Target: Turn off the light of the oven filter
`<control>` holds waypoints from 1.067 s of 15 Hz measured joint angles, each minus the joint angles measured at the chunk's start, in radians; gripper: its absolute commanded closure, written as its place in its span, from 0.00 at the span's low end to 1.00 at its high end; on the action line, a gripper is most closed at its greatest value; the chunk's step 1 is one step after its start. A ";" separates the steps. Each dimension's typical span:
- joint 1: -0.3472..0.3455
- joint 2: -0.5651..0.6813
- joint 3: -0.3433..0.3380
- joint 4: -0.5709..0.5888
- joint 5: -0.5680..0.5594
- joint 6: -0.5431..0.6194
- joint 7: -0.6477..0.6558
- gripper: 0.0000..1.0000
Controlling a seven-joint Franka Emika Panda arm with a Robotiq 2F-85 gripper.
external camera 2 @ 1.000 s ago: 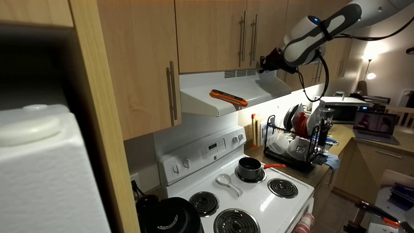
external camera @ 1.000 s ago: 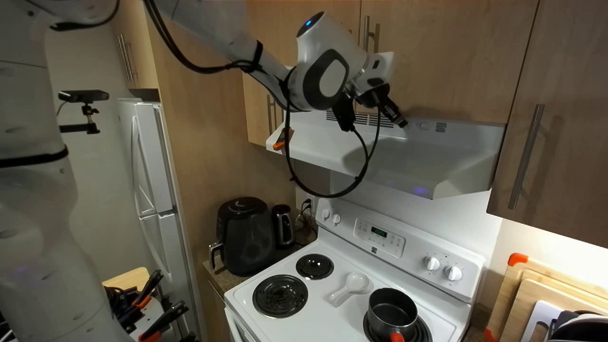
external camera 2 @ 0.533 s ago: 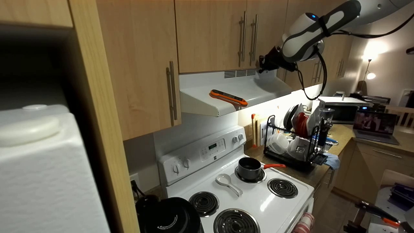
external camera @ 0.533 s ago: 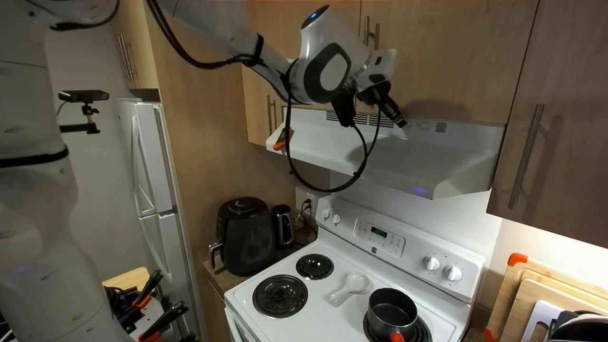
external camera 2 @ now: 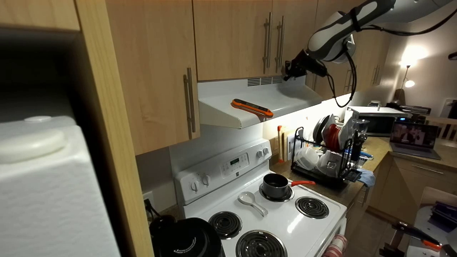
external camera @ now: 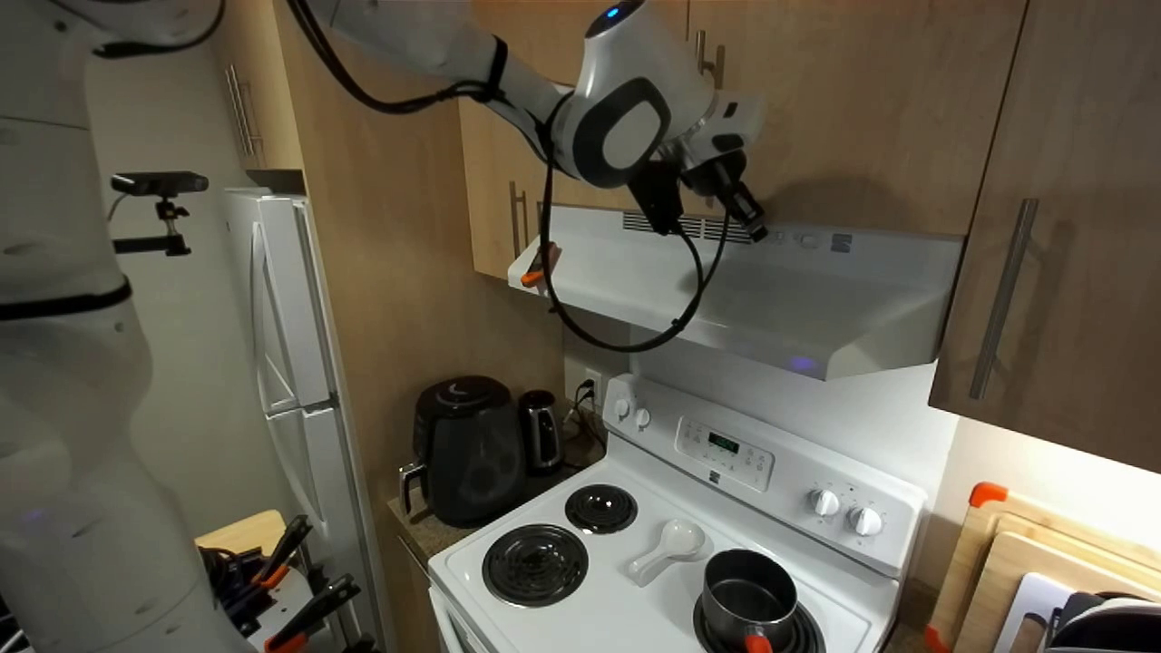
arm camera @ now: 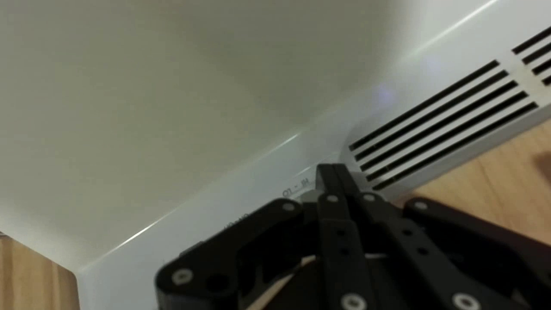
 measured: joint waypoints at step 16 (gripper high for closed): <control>0.046 -0.176 -0.117 -0.142 -0.313 -0.228 -0.085 1.00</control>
